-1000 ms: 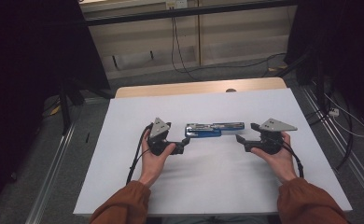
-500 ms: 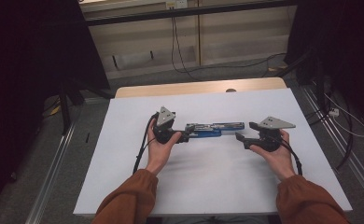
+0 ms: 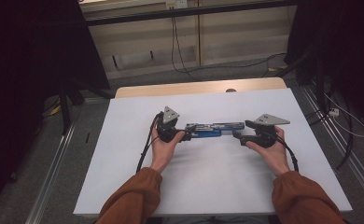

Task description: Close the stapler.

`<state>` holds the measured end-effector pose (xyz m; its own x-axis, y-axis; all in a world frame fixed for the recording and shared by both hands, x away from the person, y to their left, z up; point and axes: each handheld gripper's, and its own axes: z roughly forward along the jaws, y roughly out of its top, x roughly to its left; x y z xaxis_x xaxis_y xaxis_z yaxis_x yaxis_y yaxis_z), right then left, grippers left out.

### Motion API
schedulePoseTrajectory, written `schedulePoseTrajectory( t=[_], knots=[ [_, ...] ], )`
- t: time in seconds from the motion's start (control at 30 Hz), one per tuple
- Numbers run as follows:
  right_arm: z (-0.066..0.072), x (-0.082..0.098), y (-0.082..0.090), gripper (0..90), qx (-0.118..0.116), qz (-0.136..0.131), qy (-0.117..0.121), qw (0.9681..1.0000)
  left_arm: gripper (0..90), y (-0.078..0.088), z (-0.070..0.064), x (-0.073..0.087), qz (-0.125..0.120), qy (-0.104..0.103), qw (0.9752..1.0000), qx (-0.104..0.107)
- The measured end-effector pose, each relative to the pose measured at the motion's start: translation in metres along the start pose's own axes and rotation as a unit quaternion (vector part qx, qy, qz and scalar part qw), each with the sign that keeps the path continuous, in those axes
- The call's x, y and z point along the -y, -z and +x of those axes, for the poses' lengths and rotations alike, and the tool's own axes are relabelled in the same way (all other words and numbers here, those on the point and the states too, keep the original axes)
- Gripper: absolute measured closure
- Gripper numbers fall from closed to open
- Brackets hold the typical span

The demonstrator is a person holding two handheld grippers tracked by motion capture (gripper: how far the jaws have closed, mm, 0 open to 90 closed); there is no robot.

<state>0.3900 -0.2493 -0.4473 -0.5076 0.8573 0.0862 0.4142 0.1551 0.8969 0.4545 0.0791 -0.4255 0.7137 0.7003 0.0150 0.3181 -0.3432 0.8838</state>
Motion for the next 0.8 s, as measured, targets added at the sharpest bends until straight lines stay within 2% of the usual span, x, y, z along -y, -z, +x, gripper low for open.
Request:
schedulePoseTrajectory(
  t=[0.23,0.37,0.43,0.47,0.53,0.6,0.7,0.8],
  knots=[
    [-0.0026,0.0010,0.0014,46.3,0.000,0.003,-0.001,1.0000,5.8,-0.0024,-0.0014,0.0049,0.003,0.013,0.9998,0.013],
    [-0.0035,0.0019,0.0007,57.1,0.002,0.010,-0.002,0.9999,5.8,-0.0040,-0.0036,0.0054,0.003,0.005,1.0000,0.007],
    [-0.0037,0.0020,0.0012,68.2,-0.002,0.013,0.004,0.9999,5.8,-0.0054,-0.0050,0.0052,0.002,0.004,1.0000,0.000],
    [-0.0035,0.0018,0.0017,70.2,-0.001,0.012,0.002,0.9999,6.0,-0.0058,-0.0053,0.0053,0.001,0.001,1.0000,0.002],
    [-0.0036,0.0018,0.0018,80.2,-0.002,0.016,0.002,0.9999,6.5,-0.0060,-0.0061,0.0050,-0.002,0.000,1.0000,0.002],
    [-0.0032,0.0024,0.0028,89.7,0.012,0.020,0.010,0.9997,6.4,-0.0059,-0.0064,0.0043,-0.006,0.006,1.0000,0.004],
    [-0.0057,0.0020,0.0037,90.0,0.016,0.021,0.012,0.9996,7.9,-0.0058,-0.0062,0.0042,-0.007,0.014,0.9998,0.013],
    [-0.0084,0.0035,0.0035,90.0,0.019,0.030,0.010,0.9993,15.9,-0.0060,-0.0066,0.0045,-0.004,0.016,0.9998,0.012]
  ],
)
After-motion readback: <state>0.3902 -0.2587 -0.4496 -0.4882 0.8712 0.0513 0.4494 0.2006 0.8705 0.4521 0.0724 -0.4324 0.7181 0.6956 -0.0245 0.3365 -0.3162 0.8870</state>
